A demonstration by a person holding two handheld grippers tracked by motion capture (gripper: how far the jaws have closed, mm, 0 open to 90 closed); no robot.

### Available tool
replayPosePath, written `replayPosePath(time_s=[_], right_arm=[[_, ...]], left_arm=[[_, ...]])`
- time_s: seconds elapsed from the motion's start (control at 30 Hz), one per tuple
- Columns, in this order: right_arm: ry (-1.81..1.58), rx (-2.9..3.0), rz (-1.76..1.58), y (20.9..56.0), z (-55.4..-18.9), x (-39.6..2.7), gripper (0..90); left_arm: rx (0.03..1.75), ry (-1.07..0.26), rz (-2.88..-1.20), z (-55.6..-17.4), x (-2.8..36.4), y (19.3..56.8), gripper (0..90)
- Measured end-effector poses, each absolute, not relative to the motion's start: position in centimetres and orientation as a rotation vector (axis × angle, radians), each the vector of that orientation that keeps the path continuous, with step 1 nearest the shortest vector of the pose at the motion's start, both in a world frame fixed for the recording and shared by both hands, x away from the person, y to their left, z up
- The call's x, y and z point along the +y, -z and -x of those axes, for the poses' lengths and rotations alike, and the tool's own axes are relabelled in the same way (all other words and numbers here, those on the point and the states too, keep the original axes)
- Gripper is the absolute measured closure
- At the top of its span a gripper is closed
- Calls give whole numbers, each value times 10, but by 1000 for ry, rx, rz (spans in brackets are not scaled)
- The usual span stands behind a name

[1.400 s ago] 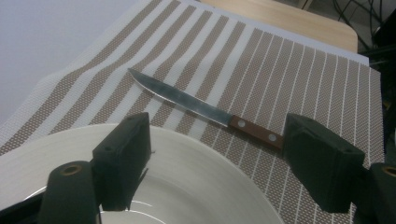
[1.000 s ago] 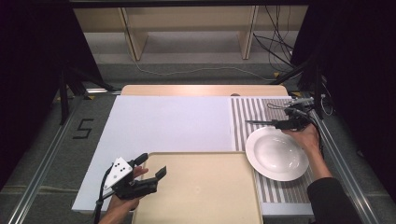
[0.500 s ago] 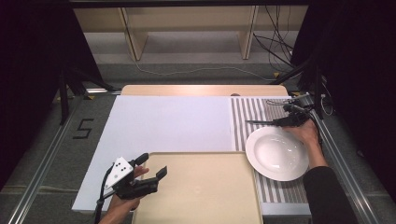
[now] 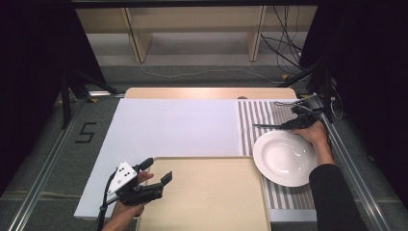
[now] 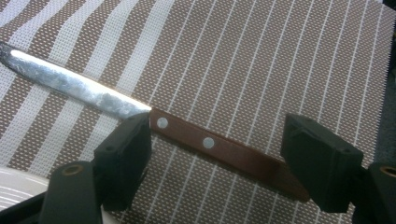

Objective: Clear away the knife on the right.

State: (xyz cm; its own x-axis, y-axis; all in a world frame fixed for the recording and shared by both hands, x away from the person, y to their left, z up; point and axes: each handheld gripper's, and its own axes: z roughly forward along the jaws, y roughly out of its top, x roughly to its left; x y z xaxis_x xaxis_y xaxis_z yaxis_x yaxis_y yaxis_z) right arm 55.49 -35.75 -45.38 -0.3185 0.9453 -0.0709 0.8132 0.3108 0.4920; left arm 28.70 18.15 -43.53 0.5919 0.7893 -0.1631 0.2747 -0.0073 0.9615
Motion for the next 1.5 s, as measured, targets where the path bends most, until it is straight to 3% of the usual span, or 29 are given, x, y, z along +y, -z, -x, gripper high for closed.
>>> replayPosePath(time_s=[0.43,1.0,1.4,1.5], right_arm=[[-489,2310,-1566,462,-559,-358,265],[-452,2419,-1548,456,-561,-350,599],[-405,2466,-1514,454,-563,-341,761],[-351,2482,-1466,453,-563,-335,767]], left_arm=[[928,-514,-1570,-287,182,436,163],[932,-515,-1574,-287,182,436,163],[930,-517,-1574,-287,181,435,163],[933,-516,-1570,-287,181,435,164]])
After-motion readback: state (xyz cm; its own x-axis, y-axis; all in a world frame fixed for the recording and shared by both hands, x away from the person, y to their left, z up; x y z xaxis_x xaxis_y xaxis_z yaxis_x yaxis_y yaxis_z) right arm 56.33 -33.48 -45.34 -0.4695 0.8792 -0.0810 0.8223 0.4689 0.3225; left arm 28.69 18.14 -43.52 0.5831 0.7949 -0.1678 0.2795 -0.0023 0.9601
